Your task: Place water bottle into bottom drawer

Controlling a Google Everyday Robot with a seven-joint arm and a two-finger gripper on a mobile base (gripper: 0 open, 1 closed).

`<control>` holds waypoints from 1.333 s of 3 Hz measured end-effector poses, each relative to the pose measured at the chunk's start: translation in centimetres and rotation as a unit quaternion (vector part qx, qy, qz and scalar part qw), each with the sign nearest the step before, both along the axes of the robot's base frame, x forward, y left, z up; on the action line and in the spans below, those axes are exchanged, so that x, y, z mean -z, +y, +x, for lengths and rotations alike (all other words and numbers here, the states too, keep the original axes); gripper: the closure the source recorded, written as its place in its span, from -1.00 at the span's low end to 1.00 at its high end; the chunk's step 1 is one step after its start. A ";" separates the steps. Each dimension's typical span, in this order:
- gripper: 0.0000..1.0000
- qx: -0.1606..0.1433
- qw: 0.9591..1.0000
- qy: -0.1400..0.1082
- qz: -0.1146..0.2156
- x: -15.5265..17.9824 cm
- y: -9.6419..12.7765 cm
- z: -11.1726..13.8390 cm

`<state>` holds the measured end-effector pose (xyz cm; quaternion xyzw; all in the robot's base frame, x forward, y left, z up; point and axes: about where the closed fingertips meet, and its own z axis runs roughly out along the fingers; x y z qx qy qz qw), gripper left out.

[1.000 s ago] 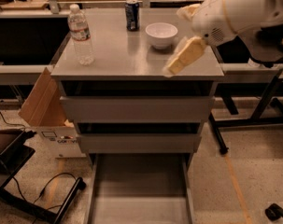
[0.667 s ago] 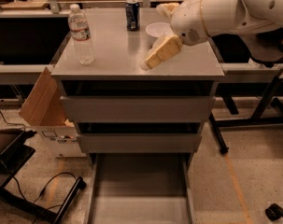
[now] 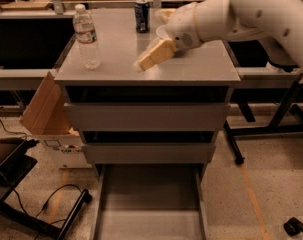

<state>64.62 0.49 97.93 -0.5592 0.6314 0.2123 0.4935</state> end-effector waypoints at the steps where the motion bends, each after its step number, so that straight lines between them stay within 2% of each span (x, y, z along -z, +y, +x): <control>1: -1.00 0.027 0.998 0.035 0.045 2.7 4.3 5.1; 2: -1.00 0.054 0.990 0.055 0.116 4.5 9.2 10.6; 3: -1.00 0.055 0.984 0.052 0.159 4.3 11.9 13.1; 4: -1.00 0.043 0.980 0.046 0.189 3.4 14.0 14.0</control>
Offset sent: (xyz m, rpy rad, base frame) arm 0.1526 0.1196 -0.0589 0.3459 0.1371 -0.1698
